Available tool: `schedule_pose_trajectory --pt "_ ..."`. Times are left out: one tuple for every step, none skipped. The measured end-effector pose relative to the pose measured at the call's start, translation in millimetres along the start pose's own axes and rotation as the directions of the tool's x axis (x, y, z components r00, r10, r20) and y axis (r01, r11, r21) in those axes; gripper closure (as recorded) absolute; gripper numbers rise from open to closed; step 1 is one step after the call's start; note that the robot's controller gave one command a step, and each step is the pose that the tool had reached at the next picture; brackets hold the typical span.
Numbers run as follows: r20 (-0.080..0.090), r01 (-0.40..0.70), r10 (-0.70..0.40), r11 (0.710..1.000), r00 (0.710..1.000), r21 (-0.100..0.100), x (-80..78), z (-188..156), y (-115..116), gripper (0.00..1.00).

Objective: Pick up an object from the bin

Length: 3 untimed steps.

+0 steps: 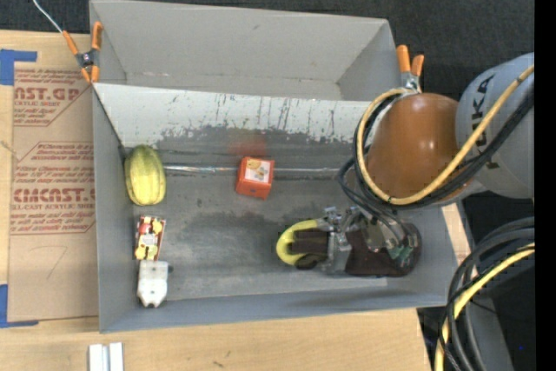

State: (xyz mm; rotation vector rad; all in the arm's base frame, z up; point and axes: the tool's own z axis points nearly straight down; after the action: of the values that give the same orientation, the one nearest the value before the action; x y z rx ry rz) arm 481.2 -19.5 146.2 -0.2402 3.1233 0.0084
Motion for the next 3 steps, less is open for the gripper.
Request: schedule_pose_trajectory --pt "0.002 0.000 0.000 1.000 1.000 0.000 -0.2 3.8 -0.1 1.00" --pt "0.001 0.000 0.000 1.000 1.000 0.000 -0.1 19.0 -0.1 1.00" --pt "-0.010 0.000 0.000 1.000 1.000 -0.003 2.7 22.4 0.7 1.00"
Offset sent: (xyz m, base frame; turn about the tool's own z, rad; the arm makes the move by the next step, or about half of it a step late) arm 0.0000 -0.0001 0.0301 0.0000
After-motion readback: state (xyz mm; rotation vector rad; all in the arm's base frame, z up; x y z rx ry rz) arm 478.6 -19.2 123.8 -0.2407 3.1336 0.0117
